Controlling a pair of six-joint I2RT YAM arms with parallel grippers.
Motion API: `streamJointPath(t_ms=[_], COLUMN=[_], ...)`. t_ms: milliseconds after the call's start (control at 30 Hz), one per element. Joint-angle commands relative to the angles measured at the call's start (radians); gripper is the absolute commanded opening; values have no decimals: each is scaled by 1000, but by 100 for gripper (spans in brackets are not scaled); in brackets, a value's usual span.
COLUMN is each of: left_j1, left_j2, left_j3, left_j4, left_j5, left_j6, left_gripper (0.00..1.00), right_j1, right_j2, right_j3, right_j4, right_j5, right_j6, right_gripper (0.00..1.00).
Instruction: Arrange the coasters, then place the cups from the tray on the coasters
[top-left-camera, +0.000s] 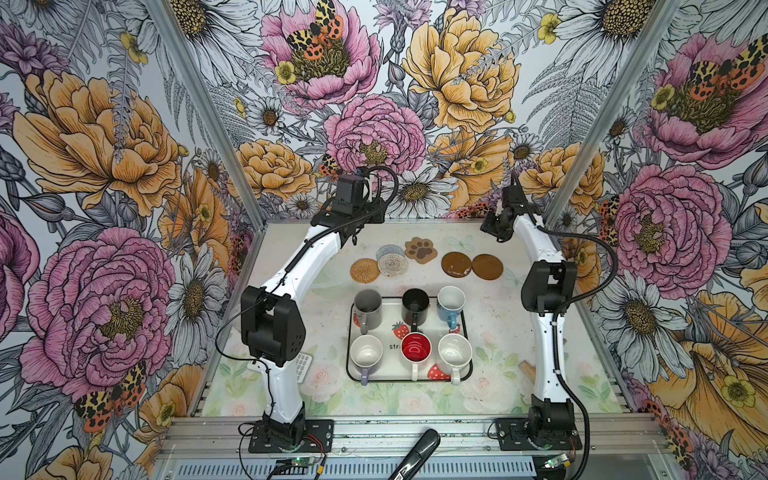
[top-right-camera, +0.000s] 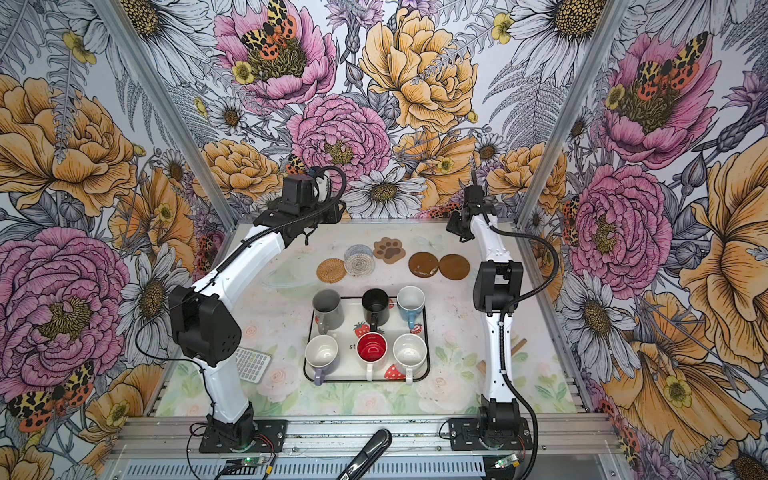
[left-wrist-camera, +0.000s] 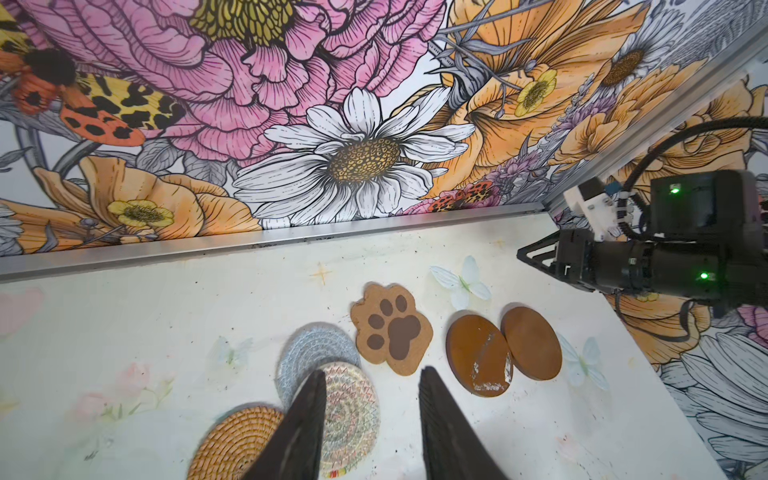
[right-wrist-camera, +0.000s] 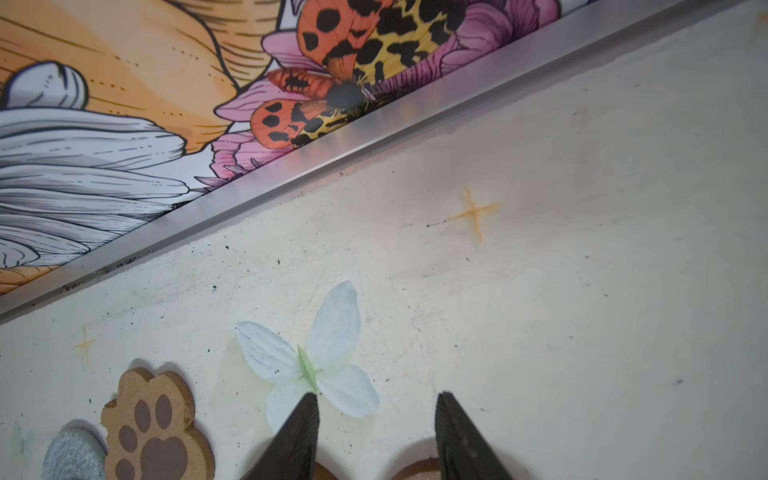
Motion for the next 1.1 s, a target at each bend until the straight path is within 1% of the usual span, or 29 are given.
streamJointPath(t_ms=[0,133,267,367,467,600,733,867,967,1067], left_j1=[14,22,28,31,30,25,11,-1,0,3], left_j2=[104,261,434,540,635,743,813,831,844,853], left_j3=[40,146,290,375,457,563,627,607,613,626], left_j4=[139,245,299,338,358,359,359,353,307,248], left_j5=[89,162,233,267,297,324,331,291,262,257], left_j6=[-52,-106,-166,-205,-234,-262,-263,-245,-242,-245], left_gripper=[38,36,35,35,35,36,36,36,34,33], right_j1=[46,91,123,146,167,186,195,198,202,203], right_j2=[53,102,135,160,185,212,232,242,245,246], right_j3=[80,159,168,169,170,172,171,172,172,167], right_j4=[7,39,117,173,214,244,257,257,256,255], right_j5=[-71,-127,-193,-238,-263,-271,-270,-272,-284,-297], right_j6=[10,31,78,114,145,166,187,200,203,210], right_gripper=[48,48,48,44,42,41,41,41,41,40])
